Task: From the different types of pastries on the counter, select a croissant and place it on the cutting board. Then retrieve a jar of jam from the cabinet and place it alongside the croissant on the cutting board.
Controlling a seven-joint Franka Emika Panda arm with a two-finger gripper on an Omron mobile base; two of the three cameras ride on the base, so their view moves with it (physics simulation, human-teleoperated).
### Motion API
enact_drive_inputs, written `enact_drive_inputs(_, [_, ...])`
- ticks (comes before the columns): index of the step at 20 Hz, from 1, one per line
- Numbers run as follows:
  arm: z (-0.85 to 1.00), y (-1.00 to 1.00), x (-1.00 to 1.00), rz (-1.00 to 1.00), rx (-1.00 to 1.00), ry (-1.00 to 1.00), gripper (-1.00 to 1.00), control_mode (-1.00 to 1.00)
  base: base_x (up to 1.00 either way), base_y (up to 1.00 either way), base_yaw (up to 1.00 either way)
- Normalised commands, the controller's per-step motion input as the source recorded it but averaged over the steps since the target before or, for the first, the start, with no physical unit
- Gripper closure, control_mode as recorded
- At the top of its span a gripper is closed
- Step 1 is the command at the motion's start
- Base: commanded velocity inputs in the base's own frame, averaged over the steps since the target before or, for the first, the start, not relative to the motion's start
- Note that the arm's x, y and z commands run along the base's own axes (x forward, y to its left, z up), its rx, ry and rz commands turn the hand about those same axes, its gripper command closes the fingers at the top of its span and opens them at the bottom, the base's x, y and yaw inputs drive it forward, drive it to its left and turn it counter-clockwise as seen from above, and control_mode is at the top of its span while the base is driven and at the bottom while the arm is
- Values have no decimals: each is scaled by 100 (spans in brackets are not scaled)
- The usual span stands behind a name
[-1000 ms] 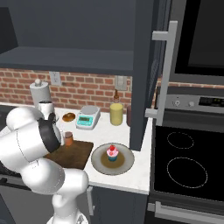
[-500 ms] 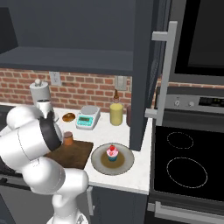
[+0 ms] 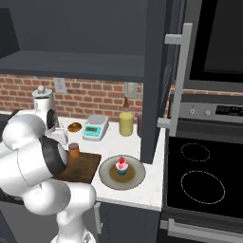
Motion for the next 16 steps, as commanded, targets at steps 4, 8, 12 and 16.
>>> enact_drive_inputs(4, [59, -8, -6, 5, 1, -1, -100, -100, 0, 0, 0])
enact_drive_inputs(8, [62, -19, -31, 2, 3, 0, -100, -100, 0, 0, 0])
enact_drive_inputs(12, [65, -20, -51, 1, 6, 0, -100, -100, 0, 0, 0])
enact_drive_inputs(16, [37, -7, -46, 10, 9, 2, -100, -100, 0, 0, 0])
